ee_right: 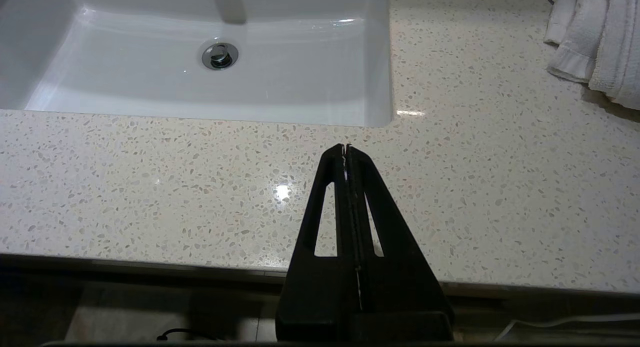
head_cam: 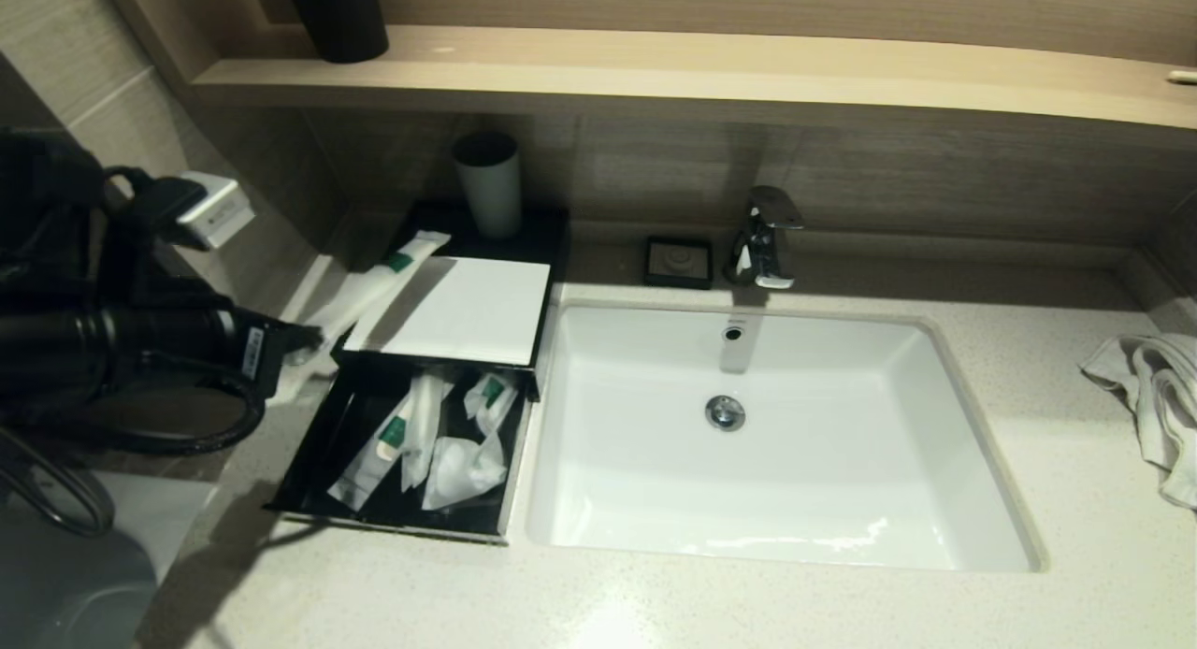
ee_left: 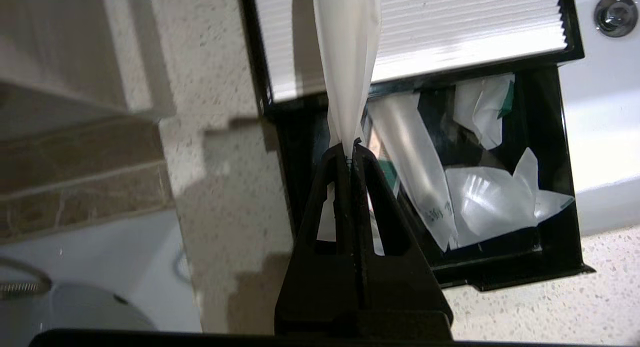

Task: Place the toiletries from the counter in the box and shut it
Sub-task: Place the bathroom toiletry into the drawer

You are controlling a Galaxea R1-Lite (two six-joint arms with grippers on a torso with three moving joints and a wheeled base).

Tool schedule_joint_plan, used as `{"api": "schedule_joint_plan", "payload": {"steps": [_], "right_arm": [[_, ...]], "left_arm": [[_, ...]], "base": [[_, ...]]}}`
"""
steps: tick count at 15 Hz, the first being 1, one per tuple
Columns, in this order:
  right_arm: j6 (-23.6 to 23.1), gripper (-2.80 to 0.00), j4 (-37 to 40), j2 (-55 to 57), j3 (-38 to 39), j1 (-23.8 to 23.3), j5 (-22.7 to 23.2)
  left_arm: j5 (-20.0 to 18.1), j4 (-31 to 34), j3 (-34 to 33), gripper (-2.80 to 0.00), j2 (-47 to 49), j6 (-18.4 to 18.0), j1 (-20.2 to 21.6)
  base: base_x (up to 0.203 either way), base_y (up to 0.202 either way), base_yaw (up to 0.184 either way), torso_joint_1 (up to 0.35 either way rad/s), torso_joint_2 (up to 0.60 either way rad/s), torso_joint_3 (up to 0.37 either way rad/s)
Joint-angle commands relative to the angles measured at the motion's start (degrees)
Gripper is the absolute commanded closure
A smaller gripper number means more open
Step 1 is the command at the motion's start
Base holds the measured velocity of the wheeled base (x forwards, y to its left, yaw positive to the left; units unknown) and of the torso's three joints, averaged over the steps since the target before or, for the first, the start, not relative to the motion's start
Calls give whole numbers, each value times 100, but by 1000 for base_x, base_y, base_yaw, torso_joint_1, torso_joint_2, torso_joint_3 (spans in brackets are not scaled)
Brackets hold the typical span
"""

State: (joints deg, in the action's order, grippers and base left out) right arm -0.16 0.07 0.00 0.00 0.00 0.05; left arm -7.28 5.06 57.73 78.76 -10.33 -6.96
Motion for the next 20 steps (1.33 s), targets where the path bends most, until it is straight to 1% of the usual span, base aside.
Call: {"api": "schedule_joint_plan", "payload": {"steps": [1, 6, 8, 9, 10, 15, 20], "right_arm": [[-2, 0, 1, 0, 0, 0, 4], [-2, 0, 1, 0, 0, 0, 4], [-2, 0, 1, 0, 0, 0, 4], [-6, 0, -3, 0, 0, 0, 4], [-10, 0, -6, 0, 0, -8, 4], [-2, 0, 1, 0, 0, 0, 4], [-2, 0, 1, 0, 0, 0, 4]], "left_arm": [[214, 497, -15, 0, -618, 233, -12], [279, 1730, 20, 0, -1463, 909, -58], [273, 2059, 23, 0, -1646, 1202, -76], [263, 2204, -18, 0, -1735, 1284, -97], [241, 2382, -103, 0, -1851, 1330, -158], [219, 2670, -686, 0, -2369, 1367, -261], [214, 2707, -1318, 0, -2558, 1359, -273]], "base": [[0, 0, 0, 0, 0, 0], [0, 0, 0, 0, 0, 0], [0, 0, 0, 0, 0, 0], [0, 0, 0, 0, 0, 0], [0, 0, 0, 0, 0, 0], [0, 0, 0, 0, 0, 0], [0, 0, 0, 0, 0, 0]]}}
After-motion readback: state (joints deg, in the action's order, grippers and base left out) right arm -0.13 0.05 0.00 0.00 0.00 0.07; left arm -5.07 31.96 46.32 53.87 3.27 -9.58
